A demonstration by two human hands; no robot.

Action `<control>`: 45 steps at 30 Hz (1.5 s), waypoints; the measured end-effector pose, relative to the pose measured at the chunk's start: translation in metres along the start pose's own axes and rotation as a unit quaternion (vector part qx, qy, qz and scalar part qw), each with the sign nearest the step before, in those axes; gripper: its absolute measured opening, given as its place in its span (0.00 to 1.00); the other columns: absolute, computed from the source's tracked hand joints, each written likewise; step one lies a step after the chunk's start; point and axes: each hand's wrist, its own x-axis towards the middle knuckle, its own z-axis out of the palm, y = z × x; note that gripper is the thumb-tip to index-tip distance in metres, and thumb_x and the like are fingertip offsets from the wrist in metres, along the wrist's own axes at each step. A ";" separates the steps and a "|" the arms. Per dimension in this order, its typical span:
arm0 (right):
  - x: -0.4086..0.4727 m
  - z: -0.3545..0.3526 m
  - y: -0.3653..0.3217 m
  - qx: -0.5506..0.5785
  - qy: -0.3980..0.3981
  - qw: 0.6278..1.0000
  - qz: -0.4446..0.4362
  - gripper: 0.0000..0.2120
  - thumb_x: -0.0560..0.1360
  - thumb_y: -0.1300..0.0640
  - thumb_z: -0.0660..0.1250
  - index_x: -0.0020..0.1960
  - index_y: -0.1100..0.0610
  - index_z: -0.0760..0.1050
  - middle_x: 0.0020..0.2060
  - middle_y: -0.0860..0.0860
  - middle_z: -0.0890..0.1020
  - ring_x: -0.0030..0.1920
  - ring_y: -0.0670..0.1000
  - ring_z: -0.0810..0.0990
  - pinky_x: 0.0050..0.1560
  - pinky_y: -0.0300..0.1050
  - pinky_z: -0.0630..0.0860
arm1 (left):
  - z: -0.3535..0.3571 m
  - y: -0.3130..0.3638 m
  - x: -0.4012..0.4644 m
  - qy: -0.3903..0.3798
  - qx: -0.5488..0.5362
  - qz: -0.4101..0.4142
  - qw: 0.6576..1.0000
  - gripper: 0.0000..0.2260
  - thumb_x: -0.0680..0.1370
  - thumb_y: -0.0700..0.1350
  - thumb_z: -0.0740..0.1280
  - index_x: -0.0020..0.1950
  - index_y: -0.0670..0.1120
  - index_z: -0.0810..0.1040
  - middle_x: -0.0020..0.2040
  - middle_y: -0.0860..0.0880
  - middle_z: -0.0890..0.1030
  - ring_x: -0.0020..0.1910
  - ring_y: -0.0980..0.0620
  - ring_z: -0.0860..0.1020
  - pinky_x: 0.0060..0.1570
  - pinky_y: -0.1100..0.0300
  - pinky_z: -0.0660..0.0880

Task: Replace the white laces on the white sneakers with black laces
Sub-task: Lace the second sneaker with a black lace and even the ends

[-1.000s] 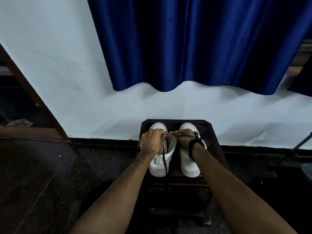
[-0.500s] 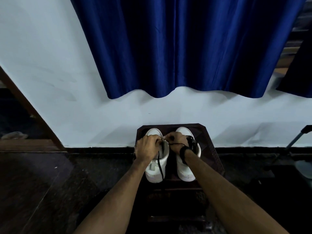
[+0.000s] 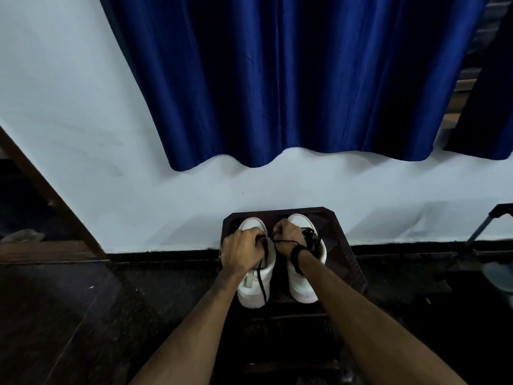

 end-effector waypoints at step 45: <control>-0.022 -0.123 -0.036 0.173 -0.072 0.960 -0.207 0.07 0.78 0.60 0.65 0.43 0.58 0.81 0.46 0.49 0.82 0.44 0.34 0.78 0.47 0.32 0.70 | -0.007 0.004 -0.021 0.095 -0.196 -0.308 0.926 0.21 0.65 0.36 0.70 0.56 0.49 0.77 0.53 0.46 0.78 0.54 0.43 0.77 0.51 0.49 0.76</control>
